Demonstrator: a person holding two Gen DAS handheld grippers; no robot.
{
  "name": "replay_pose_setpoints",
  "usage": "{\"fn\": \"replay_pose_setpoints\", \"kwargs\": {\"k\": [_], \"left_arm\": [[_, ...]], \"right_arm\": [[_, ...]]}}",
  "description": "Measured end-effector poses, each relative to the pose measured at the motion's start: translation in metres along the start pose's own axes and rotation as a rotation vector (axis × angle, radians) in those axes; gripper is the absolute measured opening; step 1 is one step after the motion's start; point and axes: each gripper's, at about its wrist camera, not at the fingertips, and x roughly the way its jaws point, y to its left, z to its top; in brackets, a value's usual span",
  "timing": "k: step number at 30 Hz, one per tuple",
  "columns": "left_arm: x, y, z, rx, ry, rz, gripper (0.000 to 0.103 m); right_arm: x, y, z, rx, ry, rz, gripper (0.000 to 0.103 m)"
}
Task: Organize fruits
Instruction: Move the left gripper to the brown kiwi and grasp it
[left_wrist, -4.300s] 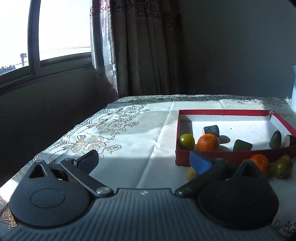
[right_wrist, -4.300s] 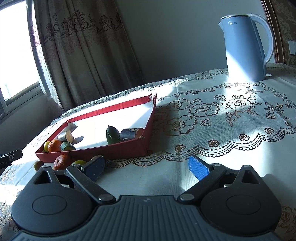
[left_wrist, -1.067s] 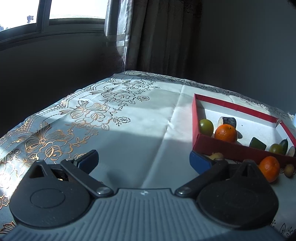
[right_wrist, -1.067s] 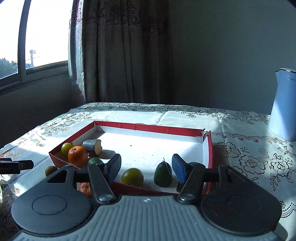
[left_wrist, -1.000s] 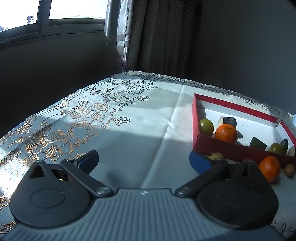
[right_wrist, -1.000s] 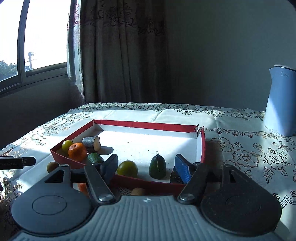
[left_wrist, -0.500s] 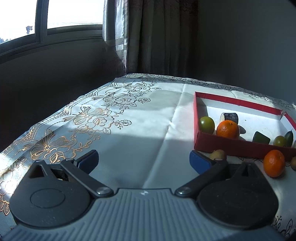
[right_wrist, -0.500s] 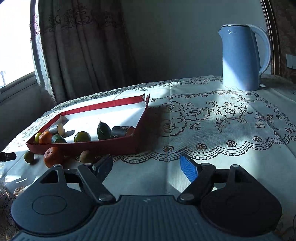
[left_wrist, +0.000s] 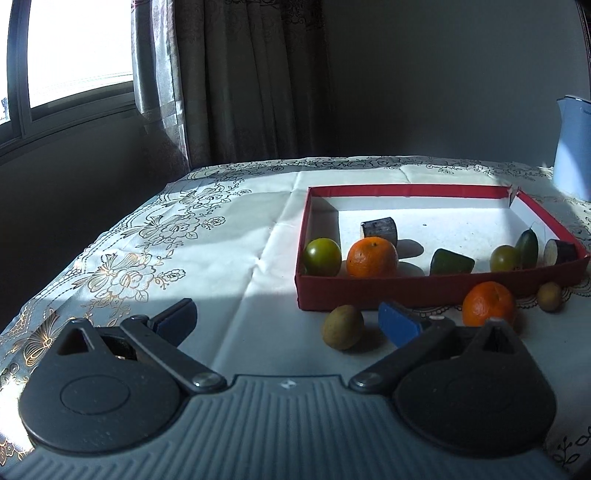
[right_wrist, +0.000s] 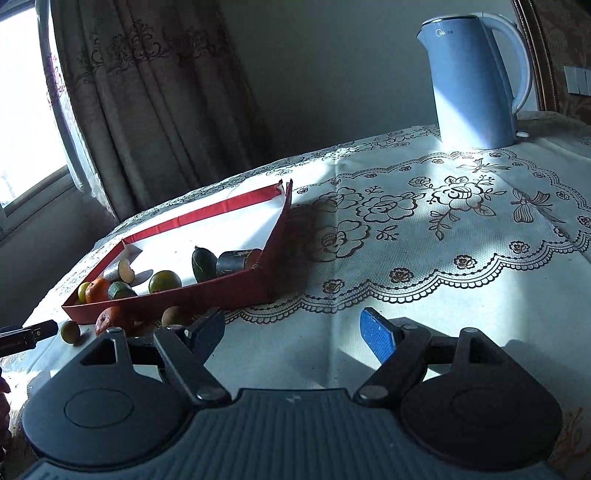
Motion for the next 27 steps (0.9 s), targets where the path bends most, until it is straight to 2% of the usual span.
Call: {"fn": "replay_pose_setpoints", "kwargs": {"k": [6,13,15,16,20,27], "left_arm": [[0.016,-0.013,0.002,0.036,0.057,-0.028,0.103],[0.022,-0.011,0.0,0.023,0.076,-0.037,0.1],[0.024,-0.011,0.0,0.025,0.092,-0.049,0.09],[0.025,-0.012,0.0,0.026,0.101,-0.052,0.089],[0.033,-0.008,0.0,0.004,0.147,-0.06,0.089],[0.035,-0.004,-0.001,-0.022,0.159,-0.074,0.09]], "right_arm": [[0.0,-0.001,0.0,0.006,0.003,0.0,0.08],[0.002,-0.002,0.0,0.013,0.009,0.001,0.081],[0.002,-0.002,0.0,0.015,0.01,0.002,0.081],[0.002,-0.002,0.0,0.016,0.01,0.002,0.081],[0.002,-0.002,0.0,0.017,0.011,0.003,0.081],[0.002,-0.002,0.0,0.017,0.011,0.003,0.081]]}}
